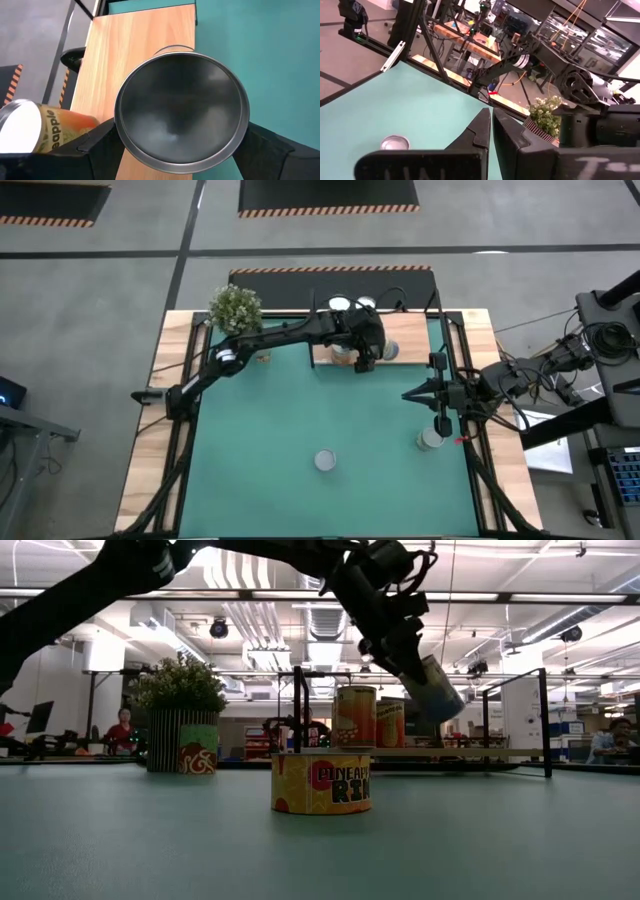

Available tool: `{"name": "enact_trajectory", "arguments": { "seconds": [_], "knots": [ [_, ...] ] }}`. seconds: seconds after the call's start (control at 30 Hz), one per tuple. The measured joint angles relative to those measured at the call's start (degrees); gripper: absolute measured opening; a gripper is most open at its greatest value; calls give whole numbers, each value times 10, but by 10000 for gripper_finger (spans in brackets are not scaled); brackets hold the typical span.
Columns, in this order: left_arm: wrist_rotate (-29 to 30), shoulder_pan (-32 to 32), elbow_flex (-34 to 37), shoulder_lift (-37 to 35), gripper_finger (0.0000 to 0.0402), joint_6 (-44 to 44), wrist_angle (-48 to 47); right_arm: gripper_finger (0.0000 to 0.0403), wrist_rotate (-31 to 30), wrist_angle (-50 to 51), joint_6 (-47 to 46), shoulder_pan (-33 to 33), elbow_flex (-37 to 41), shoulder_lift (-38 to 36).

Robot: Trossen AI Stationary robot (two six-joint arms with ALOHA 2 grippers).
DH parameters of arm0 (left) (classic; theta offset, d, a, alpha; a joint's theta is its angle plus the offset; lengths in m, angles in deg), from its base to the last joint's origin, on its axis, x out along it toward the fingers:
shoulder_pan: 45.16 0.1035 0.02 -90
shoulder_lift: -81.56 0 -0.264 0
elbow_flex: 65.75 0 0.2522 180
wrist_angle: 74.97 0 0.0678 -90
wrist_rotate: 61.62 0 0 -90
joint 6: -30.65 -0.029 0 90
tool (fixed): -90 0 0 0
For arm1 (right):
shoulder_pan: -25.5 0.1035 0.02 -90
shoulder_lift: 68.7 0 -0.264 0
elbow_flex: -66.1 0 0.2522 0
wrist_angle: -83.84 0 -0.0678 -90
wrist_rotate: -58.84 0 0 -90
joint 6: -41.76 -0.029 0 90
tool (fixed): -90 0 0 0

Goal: Pick and place cans onto a shelf
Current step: Put the purple can on the shelf

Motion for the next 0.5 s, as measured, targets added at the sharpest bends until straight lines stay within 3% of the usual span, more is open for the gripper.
{"name": "enact_trajectory", "arguments": {
  "seconds": [0.17, 0.5],
  "knots": [
    [35, 2, 0, 0, 299, 24, 0, 9, 0, 0, 0, 0, 0, 0],
    [36, 2, 1, 19, 301, 42, -1, 9, 0, 1, -1, 0, 0, 0]
  ]
}}
